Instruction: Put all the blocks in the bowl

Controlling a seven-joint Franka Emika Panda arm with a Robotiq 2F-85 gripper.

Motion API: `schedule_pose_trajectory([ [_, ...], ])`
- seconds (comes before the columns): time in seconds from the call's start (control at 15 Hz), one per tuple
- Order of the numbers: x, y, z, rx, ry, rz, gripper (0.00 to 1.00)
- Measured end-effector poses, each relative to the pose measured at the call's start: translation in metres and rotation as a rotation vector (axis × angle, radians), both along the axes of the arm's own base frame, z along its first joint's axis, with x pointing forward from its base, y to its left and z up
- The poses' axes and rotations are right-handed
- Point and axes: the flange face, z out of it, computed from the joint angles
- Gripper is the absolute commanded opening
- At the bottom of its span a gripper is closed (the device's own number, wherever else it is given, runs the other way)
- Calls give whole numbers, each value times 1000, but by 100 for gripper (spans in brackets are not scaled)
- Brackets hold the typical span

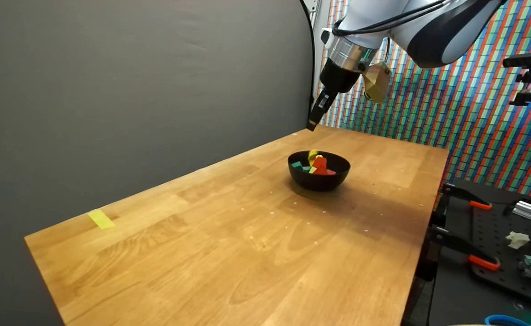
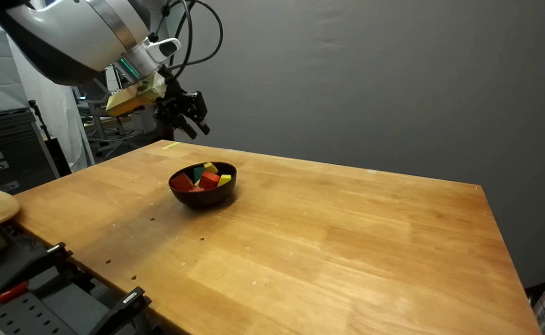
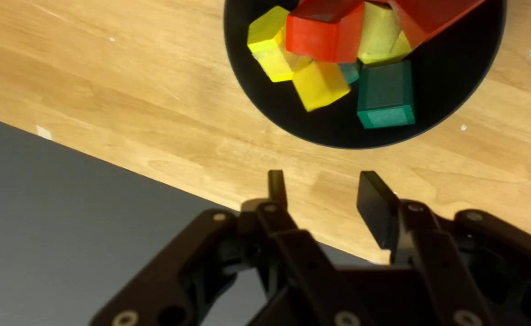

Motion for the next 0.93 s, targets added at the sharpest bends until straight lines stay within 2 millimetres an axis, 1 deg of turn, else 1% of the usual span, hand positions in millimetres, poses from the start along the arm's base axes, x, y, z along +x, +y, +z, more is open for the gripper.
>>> schedule_pose_trajectory([
  [0.07, -1, 3, -4, 28, 3, 16, 86],
  [0.2, -4, 10, -12, 89, 6, 48, 99],
  [0.4, -20, 20, -18, 213, 6, 107, 100],
  [0.53, -41, 27, -17, 319, -2, 163, 100],
  [0.67, -67, 36, -9, 420, -20, 234, 100],
  [0.73, -74, 36, -8, 426, -18, 239, 99],
  [0.93, -73, 35, -12, 418, -7, 232, 100],
])
